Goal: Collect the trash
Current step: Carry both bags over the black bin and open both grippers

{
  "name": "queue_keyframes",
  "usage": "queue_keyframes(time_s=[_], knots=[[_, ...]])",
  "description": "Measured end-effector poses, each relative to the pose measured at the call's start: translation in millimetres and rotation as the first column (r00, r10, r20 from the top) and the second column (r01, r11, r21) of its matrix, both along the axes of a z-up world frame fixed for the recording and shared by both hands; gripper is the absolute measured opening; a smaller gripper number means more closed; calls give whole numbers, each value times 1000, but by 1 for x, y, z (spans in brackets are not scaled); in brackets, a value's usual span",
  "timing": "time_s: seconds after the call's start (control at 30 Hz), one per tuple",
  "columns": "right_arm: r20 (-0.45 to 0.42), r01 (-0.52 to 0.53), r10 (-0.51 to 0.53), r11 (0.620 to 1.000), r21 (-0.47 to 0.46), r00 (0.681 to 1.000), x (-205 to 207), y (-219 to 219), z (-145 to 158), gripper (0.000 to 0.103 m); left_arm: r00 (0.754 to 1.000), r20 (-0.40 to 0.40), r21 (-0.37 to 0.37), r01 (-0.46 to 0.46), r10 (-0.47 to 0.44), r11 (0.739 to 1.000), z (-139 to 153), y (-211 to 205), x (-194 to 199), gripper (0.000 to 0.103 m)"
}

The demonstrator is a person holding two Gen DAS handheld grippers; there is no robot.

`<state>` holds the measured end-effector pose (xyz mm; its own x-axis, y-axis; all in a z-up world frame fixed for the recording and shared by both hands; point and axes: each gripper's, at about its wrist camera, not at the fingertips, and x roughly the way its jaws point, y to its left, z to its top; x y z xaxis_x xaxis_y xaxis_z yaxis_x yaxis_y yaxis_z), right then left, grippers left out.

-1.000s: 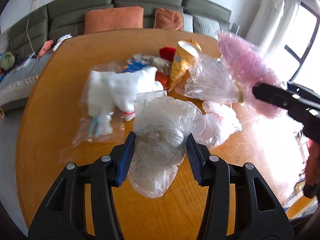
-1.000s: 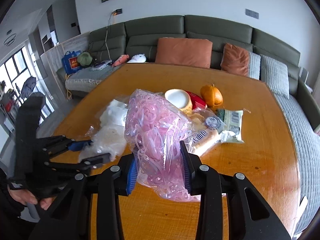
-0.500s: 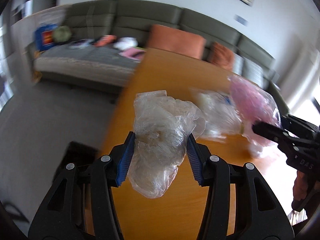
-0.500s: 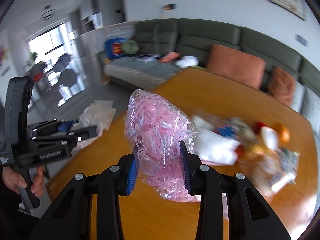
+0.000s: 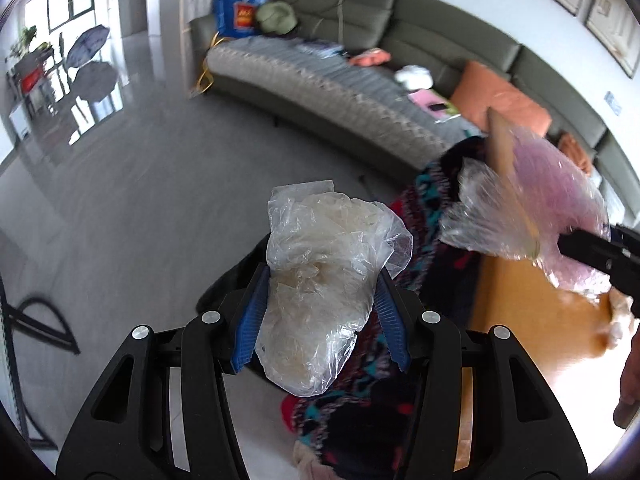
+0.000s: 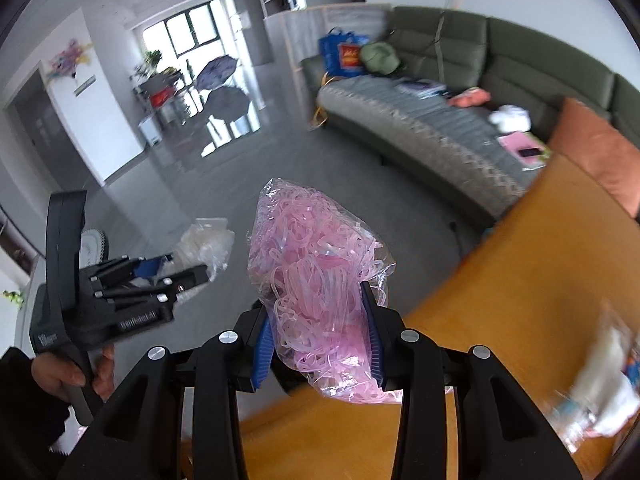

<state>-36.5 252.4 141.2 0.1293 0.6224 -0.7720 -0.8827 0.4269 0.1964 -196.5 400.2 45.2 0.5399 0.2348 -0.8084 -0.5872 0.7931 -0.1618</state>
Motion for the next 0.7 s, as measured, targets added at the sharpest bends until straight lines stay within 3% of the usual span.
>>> queue_keyframes(time_s=[0.07,0.17,0.3,0.47,0.7], knots=[[-33,-25,25,999,-21,999,2,24,-9,43,1000,-18,-21,-11,11,1000,-11,15,-2,55],[-99,-47,43,998,-35,994,0,52,-24,60,999,-29,-47,-40,38,998,-26,34,-2,97],[-136,-16,13,1000,-20,991,0,78,-33,64,995,-44,-83,-92,89,992,-39,54,-7,97],[-150,4,-2,1000,12,989,1,87,-31,70,991,1,-125,-133,134,983,-36,66,-16,97],[-140,58,-49,996,67,989,17,66,-21,74,995,1,-56,-100,100,993,-15,52,-7,97]])
